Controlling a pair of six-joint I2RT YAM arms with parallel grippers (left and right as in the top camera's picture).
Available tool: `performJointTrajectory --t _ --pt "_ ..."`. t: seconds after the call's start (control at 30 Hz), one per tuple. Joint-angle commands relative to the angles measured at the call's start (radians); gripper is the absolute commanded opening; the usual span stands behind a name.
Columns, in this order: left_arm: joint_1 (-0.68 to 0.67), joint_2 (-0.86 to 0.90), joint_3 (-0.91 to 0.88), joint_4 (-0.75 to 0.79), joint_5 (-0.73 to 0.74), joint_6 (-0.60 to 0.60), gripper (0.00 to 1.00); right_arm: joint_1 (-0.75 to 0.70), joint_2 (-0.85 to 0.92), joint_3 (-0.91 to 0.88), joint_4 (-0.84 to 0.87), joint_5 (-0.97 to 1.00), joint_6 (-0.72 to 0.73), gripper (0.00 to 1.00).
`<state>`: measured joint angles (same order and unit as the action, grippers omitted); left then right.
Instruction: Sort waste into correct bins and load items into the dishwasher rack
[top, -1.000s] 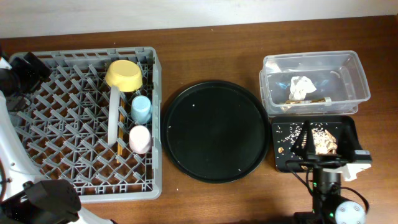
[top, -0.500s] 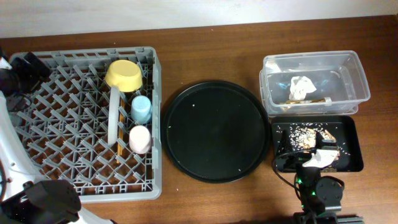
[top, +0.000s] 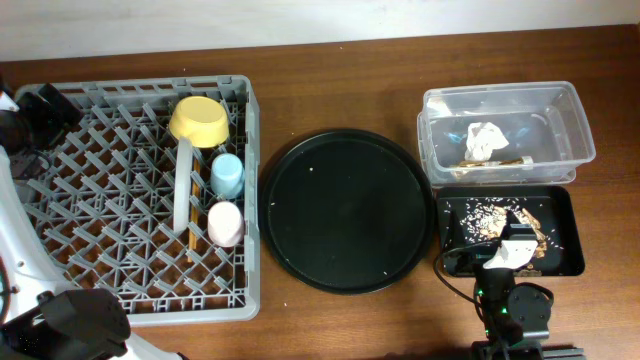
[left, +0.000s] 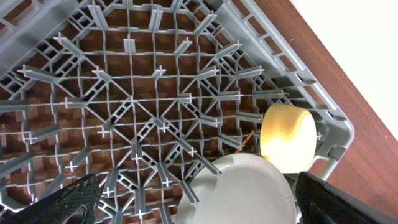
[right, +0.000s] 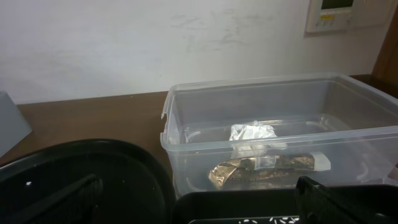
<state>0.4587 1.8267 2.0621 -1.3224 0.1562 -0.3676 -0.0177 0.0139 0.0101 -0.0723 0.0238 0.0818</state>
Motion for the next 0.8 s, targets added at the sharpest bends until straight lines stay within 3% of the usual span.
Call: performJointTrajectory --t 0.0,0.4,0.77 --pt "0.003 -0.01 0.014 0.002 -0.004 -0.014 0.99 0.005 -0.01 -0.005 -0.01 -0.013 -0.004 0.99" --pt "0.009 -0.035 0.014 0.002 -0.005 -0.014 0.99 0.005 -0.01 -0.005 -0.01 -0.013 -0.004 0.99" --pt "-0.093 -0.547 0.013 0.002 -0.005 -0.014 0.99 0.005 -0.01 -0.005 -0.01 -0.013 -0.004 0.99"
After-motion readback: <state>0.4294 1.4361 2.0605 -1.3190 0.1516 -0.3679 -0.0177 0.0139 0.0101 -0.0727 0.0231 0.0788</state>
